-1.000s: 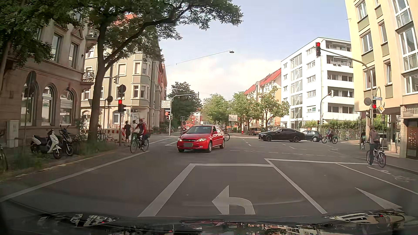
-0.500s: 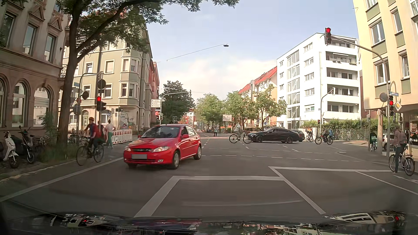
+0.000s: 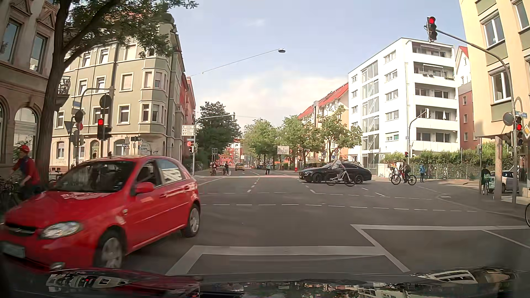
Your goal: Follow the waypoints while adhering to traffic rules and regulations
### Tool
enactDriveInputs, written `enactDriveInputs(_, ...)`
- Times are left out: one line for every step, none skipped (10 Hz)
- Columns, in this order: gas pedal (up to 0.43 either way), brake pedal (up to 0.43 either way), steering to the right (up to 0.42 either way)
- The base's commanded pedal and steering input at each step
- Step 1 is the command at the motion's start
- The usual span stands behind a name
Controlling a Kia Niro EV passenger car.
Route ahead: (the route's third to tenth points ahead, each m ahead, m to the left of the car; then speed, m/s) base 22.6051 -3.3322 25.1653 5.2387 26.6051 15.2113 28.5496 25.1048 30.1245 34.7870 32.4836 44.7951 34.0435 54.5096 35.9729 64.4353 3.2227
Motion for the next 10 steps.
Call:
enactDriveInputs(0.000, 0.256, 0.035)
enactDriveInputs(0.000, 0.250, 0.035)
enactDriveInputs(0.000, 0.250, 0.035)
enactDriveInputs(0.000, 0.238, 0.035)
enactDriveInputs(0.000, 0.238, 0.033)
enactDriveInputs(0.000, 0.232, 0.030)
enactDriveInputs(0.000, 0.226, 0.025)
enactDriveInputs(0.000, 0.220, 0.021)
enactDriveInputs(0.000, 0.220, 0.018)
enactDriveInputs(0.000, 0.213, 0.016)
